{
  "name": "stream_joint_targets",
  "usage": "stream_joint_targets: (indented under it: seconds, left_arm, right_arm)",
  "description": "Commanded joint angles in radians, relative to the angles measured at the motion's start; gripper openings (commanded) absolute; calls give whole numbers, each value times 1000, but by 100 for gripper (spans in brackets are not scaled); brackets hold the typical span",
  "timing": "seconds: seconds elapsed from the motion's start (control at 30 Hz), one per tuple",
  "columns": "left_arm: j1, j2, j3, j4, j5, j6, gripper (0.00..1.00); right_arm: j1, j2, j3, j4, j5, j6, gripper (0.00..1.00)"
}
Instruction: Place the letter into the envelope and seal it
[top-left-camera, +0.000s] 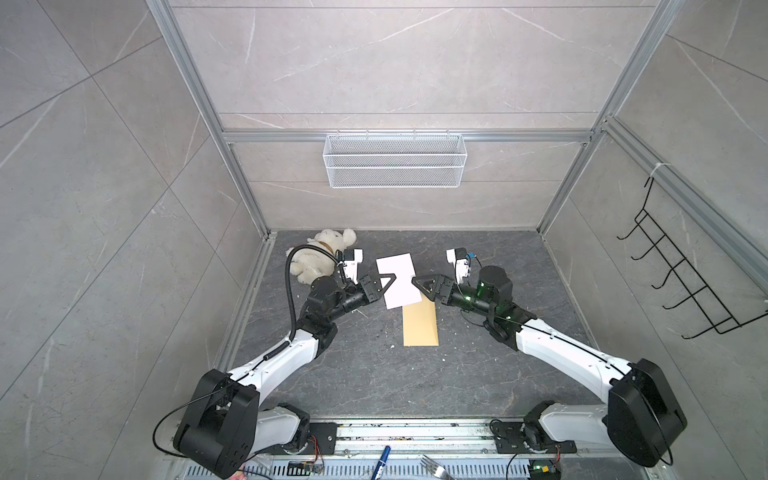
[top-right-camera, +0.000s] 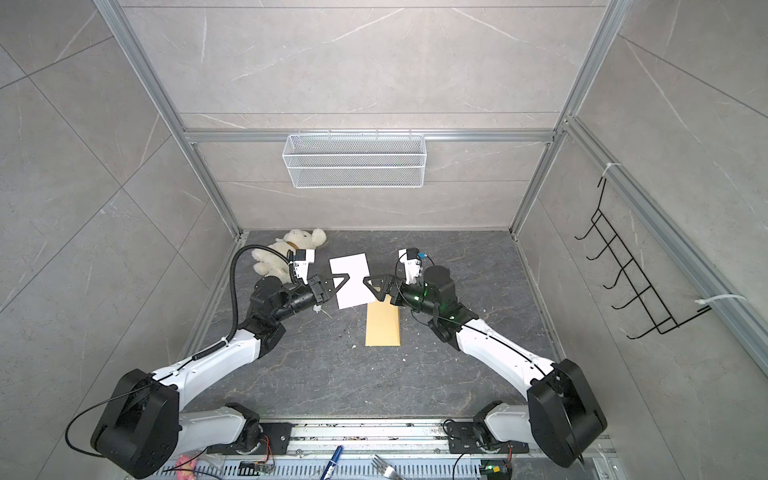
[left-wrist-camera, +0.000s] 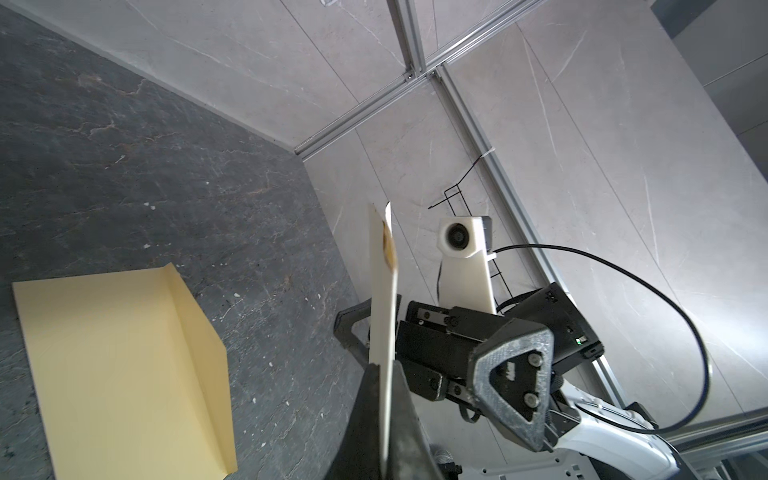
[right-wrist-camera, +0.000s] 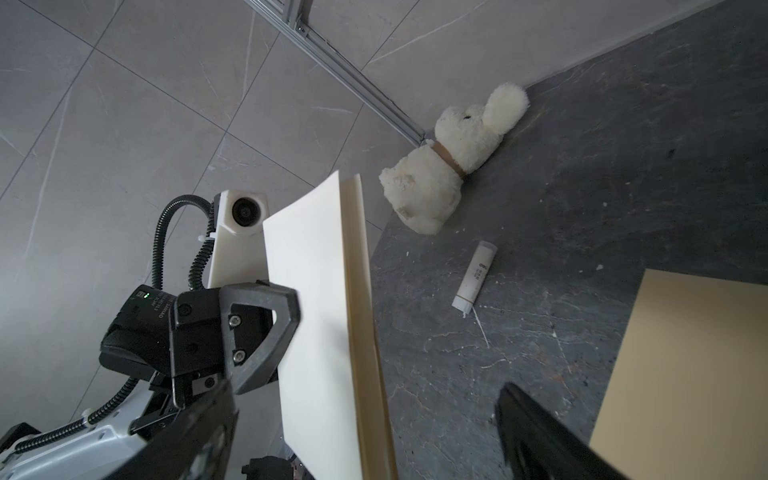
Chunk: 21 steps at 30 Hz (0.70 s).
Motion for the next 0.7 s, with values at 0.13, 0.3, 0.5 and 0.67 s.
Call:
stream_joint_targets:
  seconds: [0.13, 0.3, 0.5, 0.67]
  left_arm:
    - [-11, 17, 39, 95, 30, -27, 0]
    - [-13, 39, 42, 94, 31, -24, 0]
    - [-27, 52, 69, -7, 29, 45, 0]
    - [-64, 39, 103, -166, -7, 170, 0]
  right_arm:
    - [14, 52, 9, 171, -91, 90, 68]
    - [25, 64, 5, 205, -108, 108, 32]
    - [25, 42, -12, 147, -64, 75, 0]
    - [25, -6, -6, 28, -20, -6, 0]
